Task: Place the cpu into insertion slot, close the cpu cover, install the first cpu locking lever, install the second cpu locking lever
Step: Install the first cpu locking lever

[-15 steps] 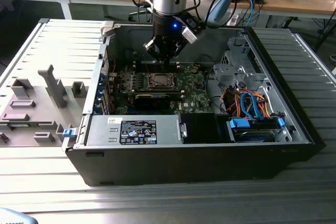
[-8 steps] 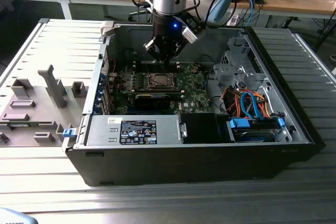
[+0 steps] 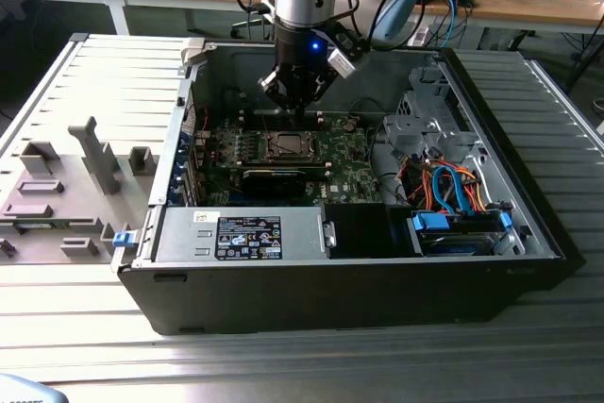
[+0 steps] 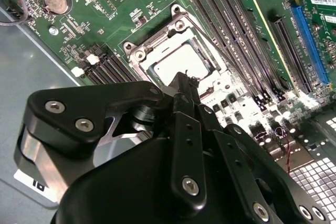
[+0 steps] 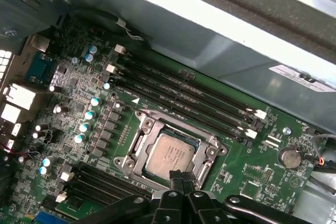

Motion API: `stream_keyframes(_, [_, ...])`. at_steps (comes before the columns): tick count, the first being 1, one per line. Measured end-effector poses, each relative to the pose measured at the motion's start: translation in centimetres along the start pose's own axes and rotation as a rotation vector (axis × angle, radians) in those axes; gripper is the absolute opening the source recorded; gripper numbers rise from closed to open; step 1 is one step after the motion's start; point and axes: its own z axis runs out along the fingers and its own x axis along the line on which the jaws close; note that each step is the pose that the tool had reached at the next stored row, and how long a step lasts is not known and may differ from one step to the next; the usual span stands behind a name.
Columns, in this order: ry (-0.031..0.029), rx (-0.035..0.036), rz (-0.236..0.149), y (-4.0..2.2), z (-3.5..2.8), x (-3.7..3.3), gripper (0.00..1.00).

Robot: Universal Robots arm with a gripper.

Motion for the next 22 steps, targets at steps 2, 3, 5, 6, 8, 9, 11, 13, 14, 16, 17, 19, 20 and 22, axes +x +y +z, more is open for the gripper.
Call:
stream_keyframes(2, [-0.0002,0.0000,-0.002,0.00,0.00,0.00,0.11])
stream_keyframes(3, [-0.0002,0.0000,-0.003,0.00,0.00,0.00,0.11])
stream_keyframes(5, [-0.0003,0.0000,-0.006,0.00,0.00,0.00,0.11])
stream_keyframes(6, [-0.0003,0.0000,-0.007,0.00,0.00,0.00,0.11])
stream_keyframes(8, [-0.0005,0.0000,-0.010,0.00,0.00,0.00,0.11])
stream_keyframes(9, [-0.0005,0.0000,-0.013,0.00,0.00,0.00,0.11])
stream_keyframes(11, [-0.0007,0.0000,-0.015,0.00,0.00,0.00,0.11])
stream_keyframes(13, [-0.0008,0.0000,-0.017,0.00,0.00,0.00,0.11])
stream_keyframes(14, [-0.0008,0.0000,-0.019,0.00,0.00,0.00,0.11])
stream_keyframes(16, [-0.0009,0.0000,-0.021,0.00,0.00,0.00,0.11])
stream_keyframes(17, [-0.0010,0.0000,-0.022,0.00,0.00,0.00,0.11])
stream_keyframes(19, [-0.0010,0.0000,-0.024,0.00,0.00,0.00,0.11])
stream_keyframes(20, [-0.0010,0.0000,-0.025,0.00,0.00,0.00,0.11])
stream_keyframes(22, [-0.0011,0.0000,-0.027,0.00,0.00,0.00,0.11])
